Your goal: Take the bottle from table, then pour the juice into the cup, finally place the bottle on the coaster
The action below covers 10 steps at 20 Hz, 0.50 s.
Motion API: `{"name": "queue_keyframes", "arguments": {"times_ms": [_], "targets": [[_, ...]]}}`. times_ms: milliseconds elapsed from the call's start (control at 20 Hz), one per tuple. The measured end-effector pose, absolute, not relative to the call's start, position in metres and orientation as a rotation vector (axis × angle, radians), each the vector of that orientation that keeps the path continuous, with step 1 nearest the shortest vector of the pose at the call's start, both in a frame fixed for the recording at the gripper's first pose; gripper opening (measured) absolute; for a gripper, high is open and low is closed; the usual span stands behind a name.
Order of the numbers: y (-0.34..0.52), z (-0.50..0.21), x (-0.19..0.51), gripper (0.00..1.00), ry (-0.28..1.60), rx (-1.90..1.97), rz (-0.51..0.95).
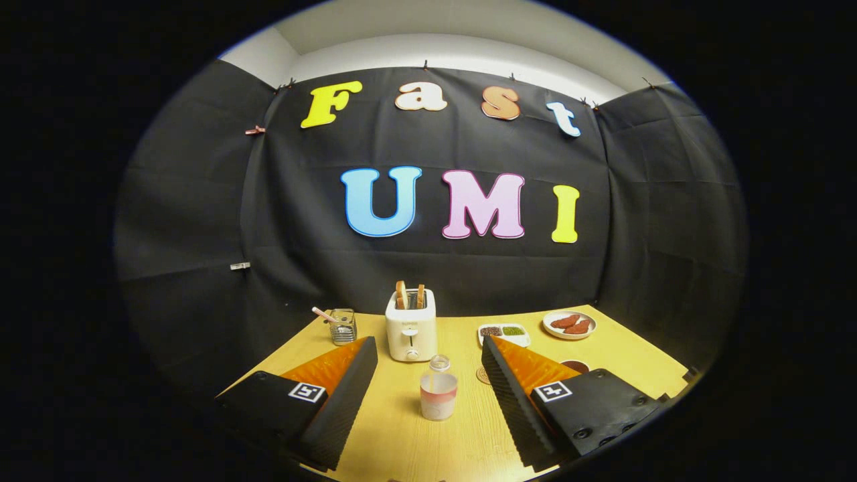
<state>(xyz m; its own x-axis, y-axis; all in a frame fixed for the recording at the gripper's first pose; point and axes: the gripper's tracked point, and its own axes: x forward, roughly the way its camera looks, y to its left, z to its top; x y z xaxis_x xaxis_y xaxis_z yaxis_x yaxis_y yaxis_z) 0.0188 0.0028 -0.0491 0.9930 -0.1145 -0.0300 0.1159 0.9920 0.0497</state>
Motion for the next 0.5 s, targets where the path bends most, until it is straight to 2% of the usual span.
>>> {"name": "queue_keyframes", "arguments": {"times_ms": [500], "targets": [[0.000, -0.102, 0.051, 0.97, 0.076, 0.042, -0.224]]}}
